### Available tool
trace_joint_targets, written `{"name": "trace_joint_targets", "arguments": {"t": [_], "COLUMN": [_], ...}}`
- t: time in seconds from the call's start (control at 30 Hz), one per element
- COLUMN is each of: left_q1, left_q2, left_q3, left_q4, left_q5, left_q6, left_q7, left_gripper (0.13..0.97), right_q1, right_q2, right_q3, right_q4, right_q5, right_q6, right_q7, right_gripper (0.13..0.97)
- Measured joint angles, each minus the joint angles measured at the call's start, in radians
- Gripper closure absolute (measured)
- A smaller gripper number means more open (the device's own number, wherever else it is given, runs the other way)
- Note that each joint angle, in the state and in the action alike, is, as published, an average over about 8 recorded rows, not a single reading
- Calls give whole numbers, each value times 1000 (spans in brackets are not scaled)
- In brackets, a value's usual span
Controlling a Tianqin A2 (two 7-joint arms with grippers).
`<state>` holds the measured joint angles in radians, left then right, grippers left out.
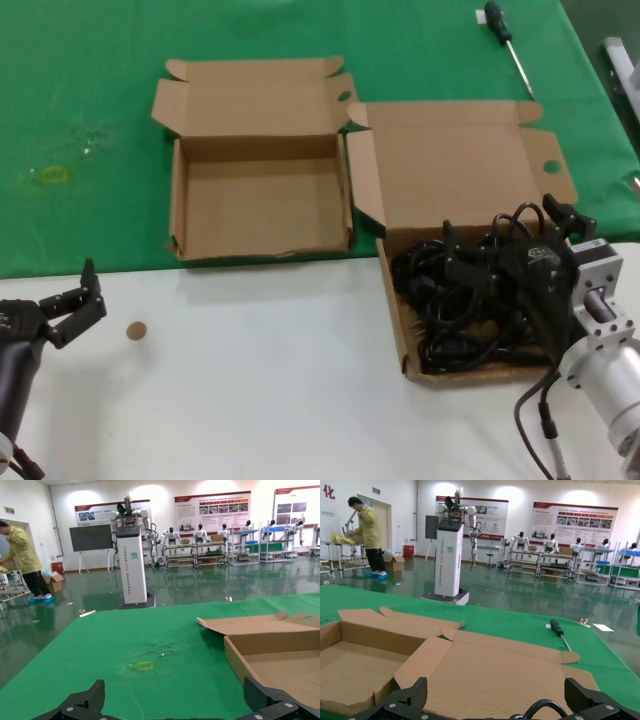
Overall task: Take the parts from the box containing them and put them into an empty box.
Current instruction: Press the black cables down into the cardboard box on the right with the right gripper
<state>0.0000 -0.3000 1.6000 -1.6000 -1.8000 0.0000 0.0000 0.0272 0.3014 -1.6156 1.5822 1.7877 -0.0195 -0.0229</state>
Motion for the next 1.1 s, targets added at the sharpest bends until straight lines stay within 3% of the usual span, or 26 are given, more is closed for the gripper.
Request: {"name": "trace_joint_targets", "arguments": {"t": [0.83, 1.1], "left_q1": [0, 0], "left_q2": [0, 0], "left_q3": [0, 0], "left_q4": [0, 0], "left_q5": [0, 0], "left_q6": [0, 0], "left_q7": [0, 0], "left_gripper": [133, 188], "right_q1": [0, 0], "right_q2": [0, 1], "right_q3": [0, -1], "right_q4": [0, 0], "right_q5": [0, 1], "right_q6": [0, 1], "right_q7": [0, 1], "right_gripper": [129, 129]}}
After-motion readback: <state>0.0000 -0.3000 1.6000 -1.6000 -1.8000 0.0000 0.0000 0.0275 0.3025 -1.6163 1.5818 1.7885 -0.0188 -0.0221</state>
